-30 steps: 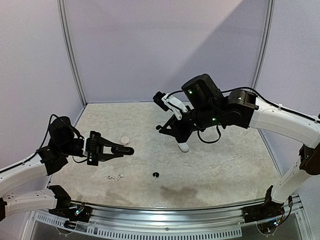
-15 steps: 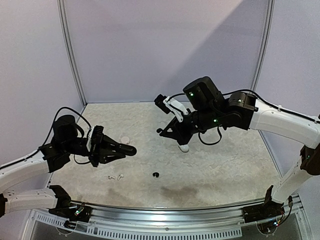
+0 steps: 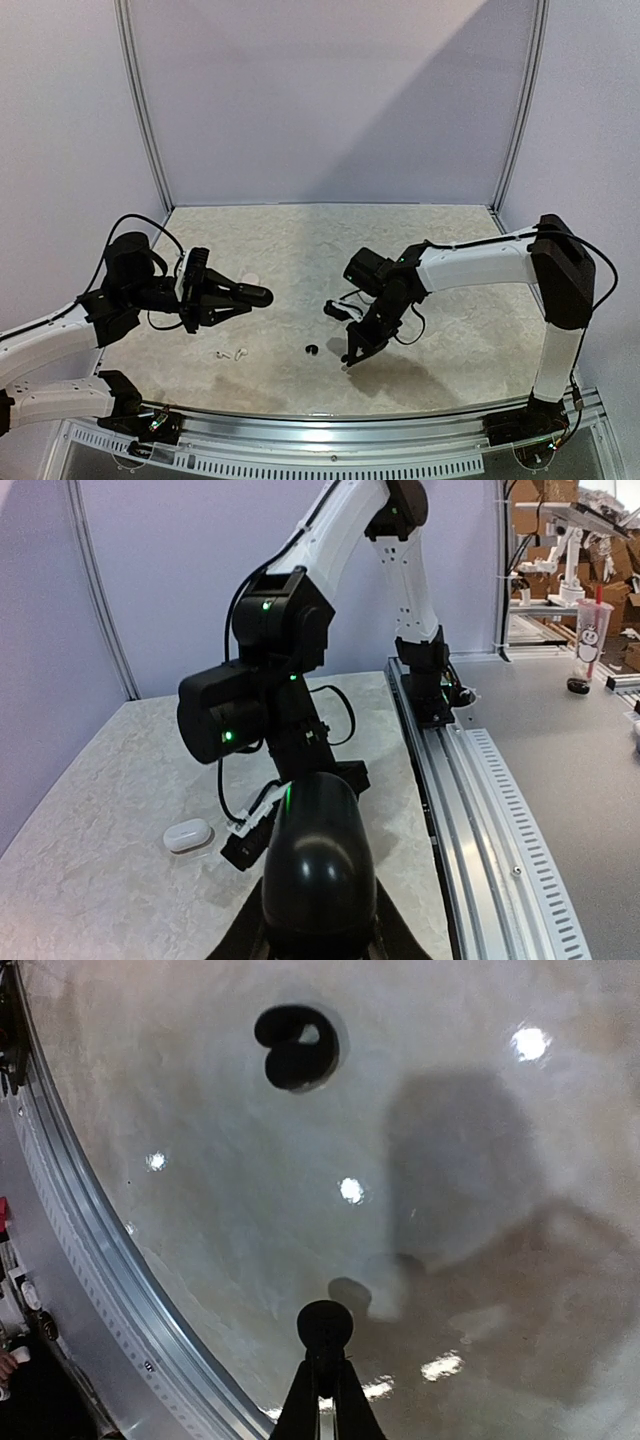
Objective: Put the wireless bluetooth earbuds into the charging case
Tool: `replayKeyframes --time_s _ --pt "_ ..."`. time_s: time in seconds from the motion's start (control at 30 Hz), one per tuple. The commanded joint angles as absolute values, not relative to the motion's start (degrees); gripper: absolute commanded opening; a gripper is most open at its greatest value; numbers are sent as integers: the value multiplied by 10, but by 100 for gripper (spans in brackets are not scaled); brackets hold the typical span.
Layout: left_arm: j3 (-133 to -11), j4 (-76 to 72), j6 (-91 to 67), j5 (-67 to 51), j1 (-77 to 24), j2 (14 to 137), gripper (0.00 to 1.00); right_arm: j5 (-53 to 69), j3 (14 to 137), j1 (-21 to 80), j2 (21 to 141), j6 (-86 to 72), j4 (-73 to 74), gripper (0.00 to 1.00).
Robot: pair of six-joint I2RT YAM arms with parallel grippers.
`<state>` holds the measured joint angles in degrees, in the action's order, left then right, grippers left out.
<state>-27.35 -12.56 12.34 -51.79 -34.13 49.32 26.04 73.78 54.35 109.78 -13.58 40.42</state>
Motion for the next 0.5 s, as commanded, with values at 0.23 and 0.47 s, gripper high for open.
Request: replayKeyframes --time_s 0.23,0.47 --pt "-259 -126 122 -507 -349 476 0 348 734 530 1166 -147 405 8" --pt "-258 -128 122 -507 -349 474 0 310 747 507 1167 -146 441 30"
